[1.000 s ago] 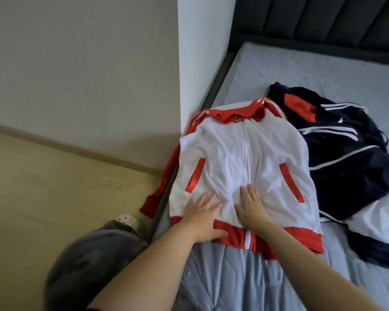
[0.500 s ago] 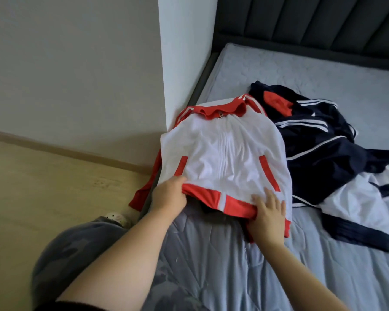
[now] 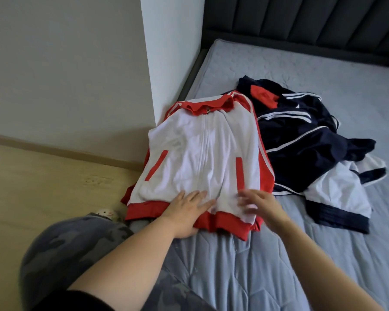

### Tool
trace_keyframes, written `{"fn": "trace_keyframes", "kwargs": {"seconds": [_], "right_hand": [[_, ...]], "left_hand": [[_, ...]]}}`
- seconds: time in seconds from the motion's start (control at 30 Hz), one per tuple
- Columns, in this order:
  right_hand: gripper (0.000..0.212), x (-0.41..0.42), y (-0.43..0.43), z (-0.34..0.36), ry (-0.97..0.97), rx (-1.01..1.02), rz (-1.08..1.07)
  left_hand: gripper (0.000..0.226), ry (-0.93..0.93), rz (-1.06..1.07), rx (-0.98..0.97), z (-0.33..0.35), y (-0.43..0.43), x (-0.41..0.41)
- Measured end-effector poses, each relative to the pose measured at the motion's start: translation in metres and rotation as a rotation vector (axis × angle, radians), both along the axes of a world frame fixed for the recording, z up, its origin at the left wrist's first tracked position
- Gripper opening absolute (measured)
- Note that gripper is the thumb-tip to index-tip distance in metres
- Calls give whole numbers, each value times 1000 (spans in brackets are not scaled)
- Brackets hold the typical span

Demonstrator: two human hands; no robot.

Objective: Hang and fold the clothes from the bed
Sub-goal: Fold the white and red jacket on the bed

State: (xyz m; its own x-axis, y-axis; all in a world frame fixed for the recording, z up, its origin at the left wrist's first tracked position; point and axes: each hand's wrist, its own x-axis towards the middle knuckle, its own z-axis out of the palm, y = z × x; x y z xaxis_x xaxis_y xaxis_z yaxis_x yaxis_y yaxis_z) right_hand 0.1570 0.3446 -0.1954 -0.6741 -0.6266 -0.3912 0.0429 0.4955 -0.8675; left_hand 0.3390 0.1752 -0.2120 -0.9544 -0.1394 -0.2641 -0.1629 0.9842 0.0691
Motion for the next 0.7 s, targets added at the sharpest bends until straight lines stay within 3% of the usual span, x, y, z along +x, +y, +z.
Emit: {"fn": "trace_keyframes", "kwargs": {"seconds": [0.07,0.1,0.17,0.27,0.3,0.37,0.47,0.53,0.6,0.7], "right_hand": [[10,-15,8,-14,221,116,-451],[6,-19,10,-21,203,169,-580],[20,-22,6,-34,-6,212,-623],[17,-34,-2,-45,-293,126,-627],[18,-43,-2,-41,-262,124,-664],[16,-64,5,-18,22,144,-832],[23,-92,18,45,447,-281,-1172],[36,-107,15,81,706,-430,-1184],[53,-117,7,89,694,-432,-1113],[60,-114,0,52,390,-19,-1024]], "left_hand": [[92,-10,-9,-45,-1,-1,-1],[93,-18,-14,-71,-1,-1,-1],[92,-34,-24,-98,-4,1,-1],[88,-46,-37,-82,-8,5,-3],[86,-55,-29,-66,-8,5,-3],[82,-80,-4,-43,-9,5,-4],[79,-101,9,-62,-12,7,-5],[78,-79,6,-81,-13,9,-5],[80,-48,21,-83,-13,10,-5],[88,-35,70,-101,-14,12,-5]]}}
